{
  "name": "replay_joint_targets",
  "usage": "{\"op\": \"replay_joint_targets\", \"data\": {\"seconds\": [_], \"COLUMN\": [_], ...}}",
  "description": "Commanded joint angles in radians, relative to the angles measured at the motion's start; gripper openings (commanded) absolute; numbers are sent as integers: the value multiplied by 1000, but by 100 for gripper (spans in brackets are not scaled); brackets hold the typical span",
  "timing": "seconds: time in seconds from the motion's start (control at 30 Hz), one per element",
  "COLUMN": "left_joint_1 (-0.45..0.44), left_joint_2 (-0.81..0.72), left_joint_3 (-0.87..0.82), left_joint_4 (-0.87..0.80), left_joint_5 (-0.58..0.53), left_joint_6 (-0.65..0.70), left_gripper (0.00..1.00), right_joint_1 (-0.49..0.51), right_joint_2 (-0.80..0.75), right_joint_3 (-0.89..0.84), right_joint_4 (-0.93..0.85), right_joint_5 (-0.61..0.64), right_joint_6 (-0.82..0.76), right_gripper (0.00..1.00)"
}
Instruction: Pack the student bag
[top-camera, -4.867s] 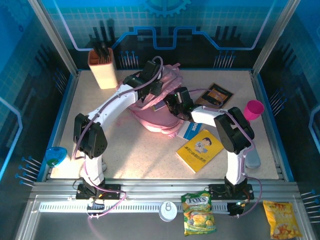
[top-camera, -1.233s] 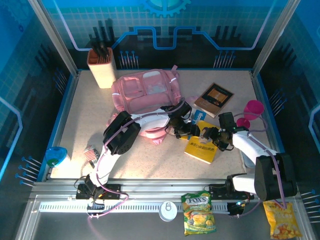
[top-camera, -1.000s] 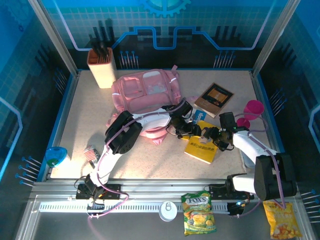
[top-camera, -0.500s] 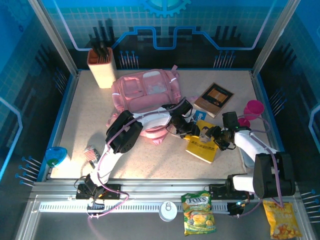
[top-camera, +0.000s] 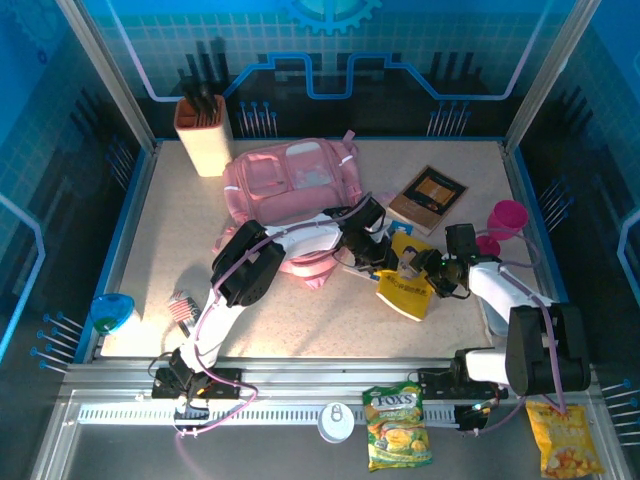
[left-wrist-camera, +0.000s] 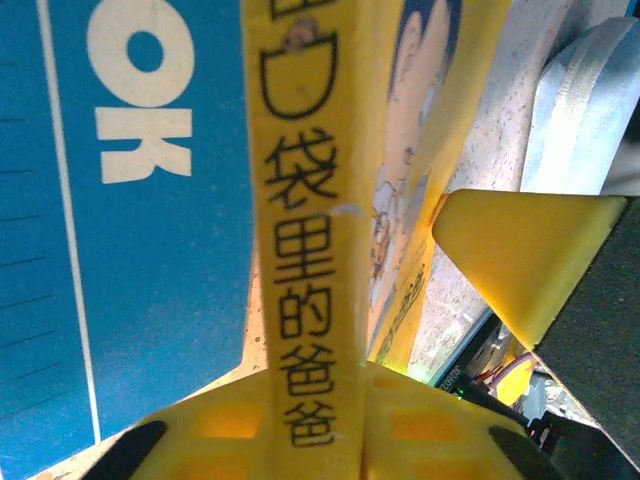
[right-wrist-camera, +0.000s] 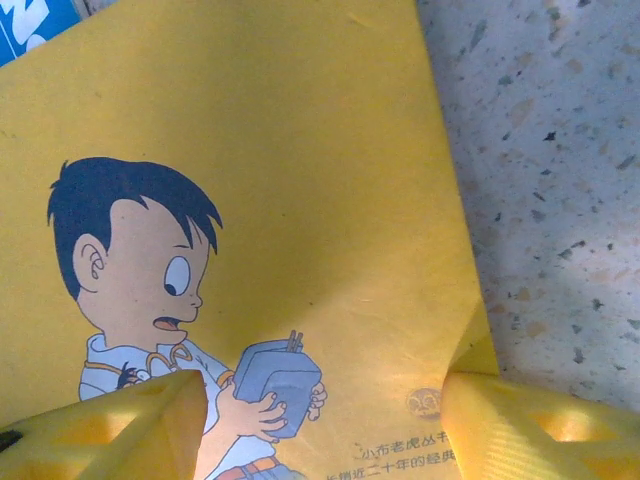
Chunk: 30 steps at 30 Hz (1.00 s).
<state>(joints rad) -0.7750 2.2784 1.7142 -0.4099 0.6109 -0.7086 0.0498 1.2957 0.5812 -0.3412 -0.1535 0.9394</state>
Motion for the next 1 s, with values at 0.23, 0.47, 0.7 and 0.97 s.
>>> {"op": "replay_joint_targets", "data": {"seconds": [0.23,0.47,0.7,0.97], "left_joint_1": [90,218,329,376], "left_joint_2": [-230,-433,-663,-839], "left_joint_3": [-81,-226,-465,-670], "left_joint_4": [35,99,371,600], "left_joint_5": [-48,-129,-228,-361], "left_joint_6": [9,-17,-177,-362], "left_gripper": [0,0,0,0], "right_joint_1": [0,14,151,342], "right_joint_2": [-76,-160,-167,-102], "right_joint_3": [-49,-81,-70,-53], "right_joint_4": [73,268,446,782], "right_joint_5": [-86,-210,-194,-83], "right_joint_6": [19,106,256,471], "right_gripper": [72,84,99,100]}}
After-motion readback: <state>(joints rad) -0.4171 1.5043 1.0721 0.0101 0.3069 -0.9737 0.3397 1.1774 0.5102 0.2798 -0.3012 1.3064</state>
